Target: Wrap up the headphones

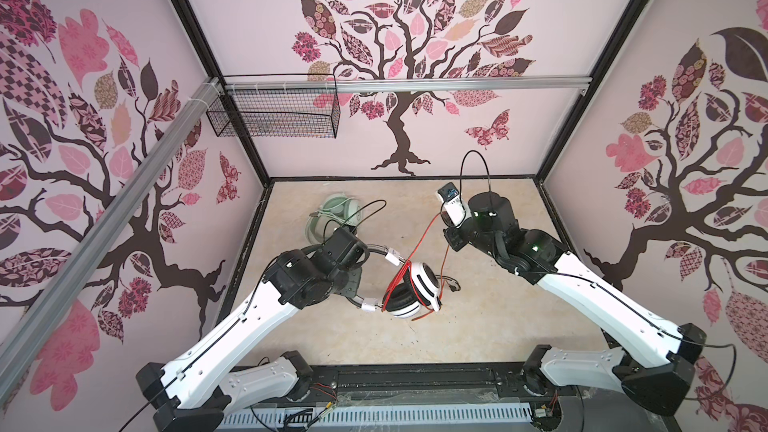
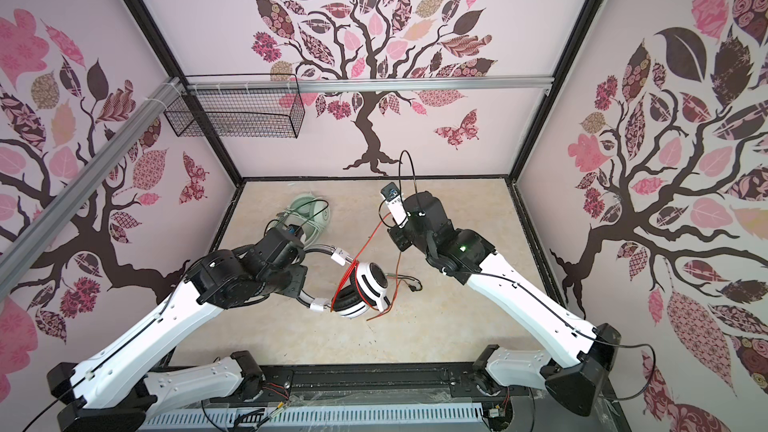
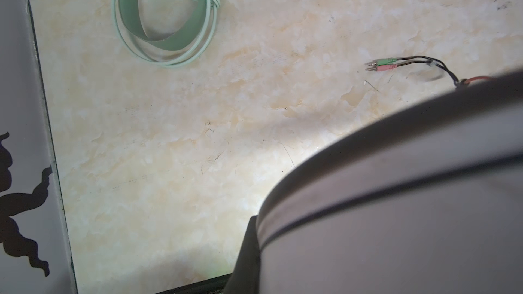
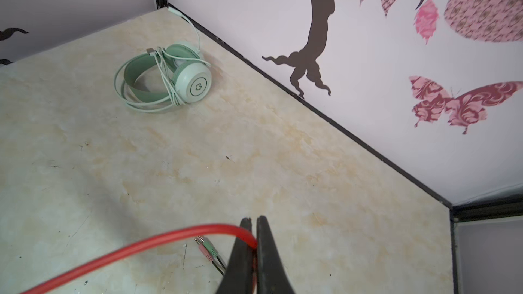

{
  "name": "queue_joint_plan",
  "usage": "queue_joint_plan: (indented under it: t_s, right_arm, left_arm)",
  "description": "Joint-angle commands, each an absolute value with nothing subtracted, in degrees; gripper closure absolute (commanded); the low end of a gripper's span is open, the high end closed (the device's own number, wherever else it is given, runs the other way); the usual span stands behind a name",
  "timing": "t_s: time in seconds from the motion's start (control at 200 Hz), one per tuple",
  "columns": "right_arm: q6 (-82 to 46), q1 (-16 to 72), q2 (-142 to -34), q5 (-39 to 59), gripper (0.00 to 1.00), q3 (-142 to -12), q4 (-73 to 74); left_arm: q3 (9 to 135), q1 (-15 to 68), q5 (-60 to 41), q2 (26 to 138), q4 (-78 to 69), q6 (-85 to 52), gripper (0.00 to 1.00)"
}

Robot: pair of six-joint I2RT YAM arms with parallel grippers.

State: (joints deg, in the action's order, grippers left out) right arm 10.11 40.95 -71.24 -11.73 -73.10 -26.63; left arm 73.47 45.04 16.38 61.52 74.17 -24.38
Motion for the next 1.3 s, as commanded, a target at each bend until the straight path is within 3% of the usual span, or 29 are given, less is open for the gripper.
queue_joint_plan:
  t_s: [0.0, 0.105, 0.155, 0.28, 0.57, 0.76, 0.95, 1.115, 1.295]
  right_arm:
    - [7.6, 39.3, -73.1, -5.0, 1.00, -70.6, -21.8]
    - [6.1, 39.2, -73.7, -1.8, 1.00, -67.6, -17.7]
    - [5.1, 39.0, -73.9, 0.2, 0.87, -65.9, -15.1]
    - [2.7, 38.7, -76.0, 4.5, 0.76, -62.6, -10.3]
    - [-0.8, 38.1, -83.0, 8.2, 0.75, -55.0, 2.7]
    - [-0.4, 37.7, -86.9, 7.0, 0.74, -52.8, 9.0]
    - [-0.3, 37.4, -88.8, 7.5, 0.75, -52.4, 14.0]
    - [-0.8, 37.4, -88.7, 9.0, 1.00, -51.5, 14.7]
    - [-2.2, 37.6, -83.4, 13.2, 1.00, -44.8, 14.2]
  left_arm:
    - [78.4, 45.2, 14.6, 59.3, 75.6, -25.4, 1.00]
    - [82.8, 45.1, 16.4, 59.8, 78.5, -26.4, 1.00]
    - [85.2, 45.2, 17.9, 60.5, 80.1, -27.2, 1.00]
    - [92.0, 45.2, 19.3, 62.0, 81.2, -27.5, 1.00]
    - [113.8, 45.1, 18.3, 69.8, 82.2, -26.5, 1.00]
    - [120.7, 45.1, 17.5, 73.8, 81.9, -26.0, 1.00]
    - [123.8, 45.1, 17.4, 76.1, 82.3, -25.4, 1.00]
    - [125.9, 44.4, 19.1, 77.2, 82.9, -24.8, 1.00]
    - [128.5, 39.1, 17.8, 79.3, 81.8, -25.6, 1.00]
